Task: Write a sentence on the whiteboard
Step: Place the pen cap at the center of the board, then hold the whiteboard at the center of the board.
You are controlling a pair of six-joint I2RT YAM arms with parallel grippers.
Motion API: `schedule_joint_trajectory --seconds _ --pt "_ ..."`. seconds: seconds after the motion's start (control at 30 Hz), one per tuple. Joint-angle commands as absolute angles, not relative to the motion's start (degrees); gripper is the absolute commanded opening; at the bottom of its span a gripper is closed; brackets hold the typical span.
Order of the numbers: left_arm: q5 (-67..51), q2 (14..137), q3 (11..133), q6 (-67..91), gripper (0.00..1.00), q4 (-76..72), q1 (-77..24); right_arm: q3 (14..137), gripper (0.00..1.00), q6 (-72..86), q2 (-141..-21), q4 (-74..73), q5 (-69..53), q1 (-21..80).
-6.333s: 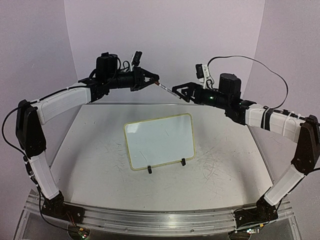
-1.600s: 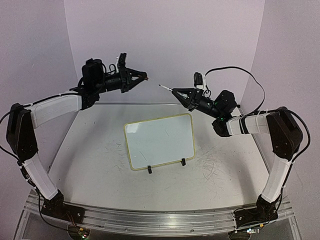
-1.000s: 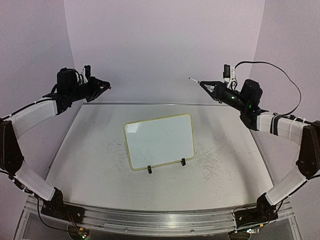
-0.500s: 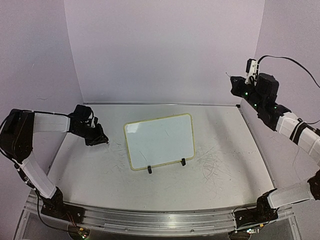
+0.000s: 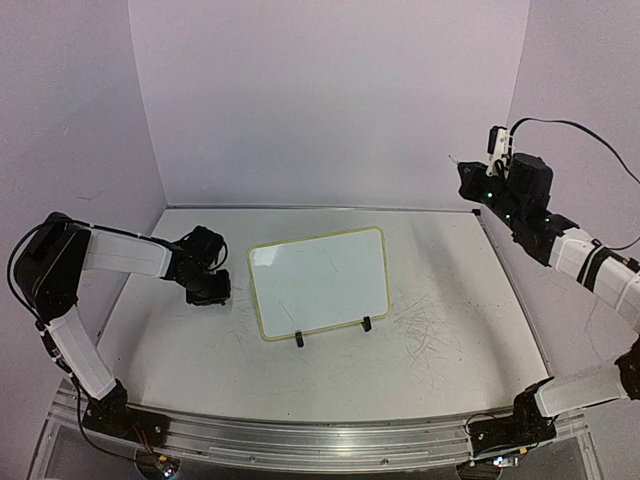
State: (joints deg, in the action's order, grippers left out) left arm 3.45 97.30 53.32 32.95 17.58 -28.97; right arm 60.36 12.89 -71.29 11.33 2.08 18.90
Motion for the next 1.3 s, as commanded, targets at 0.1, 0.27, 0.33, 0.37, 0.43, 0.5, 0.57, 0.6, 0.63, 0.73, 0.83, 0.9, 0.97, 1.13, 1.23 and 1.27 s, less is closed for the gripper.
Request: schedule_joint_trajectory --seconds 0.1,0.27,0.33,0.37,0.43,0.5,0.57,0.6,0.63,0.73,0.83,0.9,0.97,1.13,1.23,1.27 --pt "13.17 100.15 56.49 30.86 0.03 20.90 -29.74 61.11 0.00 12.11 -71.56 13.05 -2.07 18.90" --pt "13.91 101.85 58.05 30.49 0.09 21.00 -29.76 61.49 0.00 12.37 -71.89 13.01 -3.16 18.97" --pt "14.27 102.17 58.25 30.39 0.13 21.01 -29.77 61.53 0.00 12.24 -71.80 13.01 -3.13 18.95" --pt "14.38 102.21 58.27 30.40 0.15 21.01 -29.76 61.54 0.00 12.17 -71.75 13.01 -3.09 18.97" --pt "14.15 101.84 58.18 30.26 0.21 20.99 -29.71 61.43 0.00 12.05 -71.51 13.01 -3.02 18.94" --pt "13.92 100.87 57.97 30.24 0.28 21.00 -29.71 61.30 0.00 12.04 -71.32 13.01 -2.79 18.95" --pt "13.85 99.57 57.89 30.23 0.34 21.01 -29.73 61.19 0.00 12.04 -71.31 13.01 -2.71 18.93" --pt "13.92 98.85 57.92 30.20 0.36 21.03 -29.74 61.20 0.00 12.11 -71.38 13.01 -2.78 18.95" --pt "14.00 98.08 57.97 30.16 0.38 21.16 -29.75 61.23 0.00 12.19 -71.46 13.02 -2.86 18.95" --pt "14.44 95.60 58.17 30.11 0.41 21.77 -29.72 61.35 0.00 12.58 -71.70 13.01 -3.43 18.91" --pt "15.43 93.61 59.20 29.76 0.43 24.05 -29.76 61.44 0.00 12.74 -71.72 13.01 -4.03 18.91" --pt "15.81 91.58 59.88 29.40 0.46 25.22 -29.76 61.36 0.00 12.74 -71.63 12.86 -4.61 18.93" --pt "16.07 89.54 60.71 29.29 0.49 26.51 -29.75 61.49 0.00 12.74 -71.85 12.60 -5.53 18.98" --pt "14.69 84.60 60.84 29.25 0.62 27.68 -29.73 61.74 0.00 13.23 -72.51 9.89 -8.89 18.94" --pt "14.80 81.29 59.85 28.59 0.70 27.67 -29.28 60.45 0.00 14.22 -71.92 9.36 -9.76 18.95" --pt "14.66 80.19 59.41 28.17 0.72 27.58 -28.74 59.97 0.00 14.44 -71.72 9.14 -10.06 18.92"
